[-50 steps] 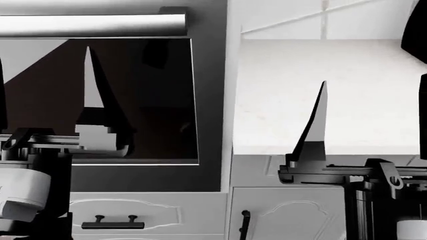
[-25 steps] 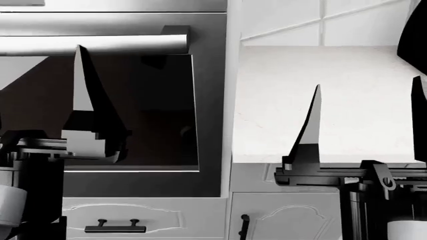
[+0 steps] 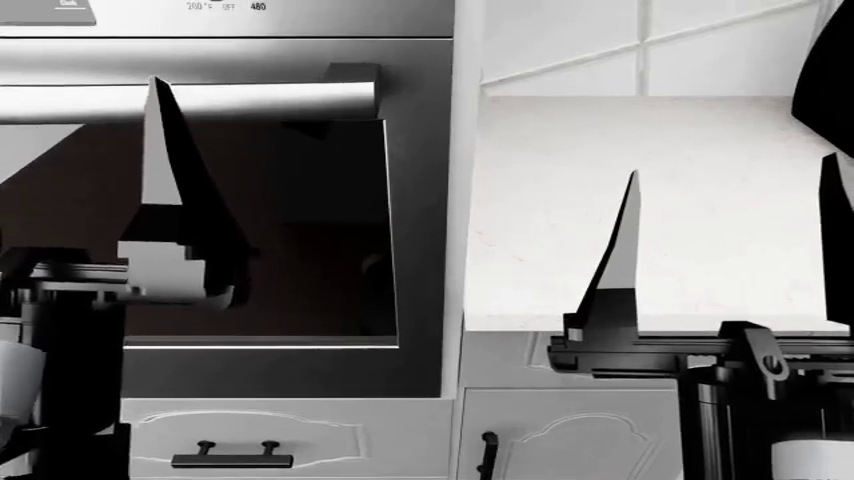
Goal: Preheat the oven by turning the temperature knob.
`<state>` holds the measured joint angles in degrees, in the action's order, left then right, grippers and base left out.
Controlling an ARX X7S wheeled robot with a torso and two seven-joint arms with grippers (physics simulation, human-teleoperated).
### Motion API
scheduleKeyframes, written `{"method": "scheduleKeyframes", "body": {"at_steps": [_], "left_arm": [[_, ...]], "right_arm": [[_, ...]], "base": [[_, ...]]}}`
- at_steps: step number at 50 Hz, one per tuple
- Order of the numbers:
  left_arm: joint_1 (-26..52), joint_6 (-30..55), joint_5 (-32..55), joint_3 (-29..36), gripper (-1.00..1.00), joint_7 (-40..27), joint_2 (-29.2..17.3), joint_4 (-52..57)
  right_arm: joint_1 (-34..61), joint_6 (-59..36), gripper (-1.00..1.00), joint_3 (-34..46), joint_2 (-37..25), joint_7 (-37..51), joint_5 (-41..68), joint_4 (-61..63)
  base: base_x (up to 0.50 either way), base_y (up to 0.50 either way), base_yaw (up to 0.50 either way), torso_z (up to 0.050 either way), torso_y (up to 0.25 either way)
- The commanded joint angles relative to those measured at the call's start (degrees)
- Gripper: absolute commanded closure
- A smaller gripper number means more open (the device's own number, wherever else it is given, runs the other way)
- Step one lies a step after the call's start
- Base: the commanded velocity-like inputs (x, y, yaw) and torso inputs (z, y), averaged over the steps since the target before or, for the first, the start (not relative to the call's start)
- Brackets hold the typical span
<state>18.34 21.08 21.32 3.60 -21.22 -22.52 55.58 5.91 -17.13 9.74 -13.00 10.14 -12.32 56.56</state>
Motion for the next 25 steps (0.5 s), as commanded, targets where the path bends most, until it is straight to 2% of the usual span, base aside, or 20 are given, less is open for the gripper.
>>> {"method": "scheduleKeyframes", "body": {"at_steps": [1,9,12,13,14,16,18,20,25], "left_arm": [[11.25,17.76,8.99,-2.07,-1.0,-6.68,-1.52,1.69],[17.06,29.26,21.47,-6.05,-1.0,-13.21,-1.44,3.7],[21.74,35.72,32.04,-9.2,-1.0,-20.0,-2.15,4.06],[25.92,40.54,40.64,-11.72,-1.0,-27.81,-2.8,1.83],[28.39,42.56,49.2,-11.89,-1.0,-31.31,-3.43,1.0],[36.24,46.51,55.56,-10.34,-1.0,-37.25,-5.22,-0.37],[40.75,47.2,62.75,-10.15,-1.0,-42.75,-6.19,-2.1],[41.19,46.37,67.3,-10.11,-1.0,-45.76,-6.21,-3.27],[48.27,47.43,71.56,-6.62,-1.0,-50.06,-6.82,-8.04]], "right_arm": [[-0.12,-0.21,-1.0,0.1,-0.01,0.14,-0.05,0.13],[-0.23,-0.48,-1.0,0.46,-0.05,0.2,-0.48,0.51],[-0.33,-0.27,-1.0,0.7,-0.07,0.26,-0.68,0.13],[-0.33,-0.36,-1.0,0.9,-0.06,0.25,-0.87,0.22],[-0.33,-0.39,-1.0,0.92,-0.03,0.25,-0.87,0.23],[-0.34,-0.44,-1.0,0.86,-0.08,0.24,-0.77,0.36],[-0.28,-0.62,-1.0,0.58,-0.11,0.22,-0.53,0.63],[-0.28,-0.72,-1.0,0.45,-0.1,0.26,-0.43,0.77],[-0.3,-1.23,-1.0,0.46,-0.08,0.17,-0.23,0.9]], "base": [[0.0,0.0,0.0,0.0,0.0],[0.0,0.0,0.0,0.0,0.0],[0.0,0.0,0.0,0.0,0.0],[0.0,0.0,0.0,0.0,0.0],[0.0,0.0,0.0,0.0,0.0],[0.0,0.0,0.0,0.0,0.0],[0.0,0.0,0.0,0.0,0.0],[0.0,0.0,0.0,0.0,0.0],[0.0,0.0,0.0,0.0,0.0]]}}
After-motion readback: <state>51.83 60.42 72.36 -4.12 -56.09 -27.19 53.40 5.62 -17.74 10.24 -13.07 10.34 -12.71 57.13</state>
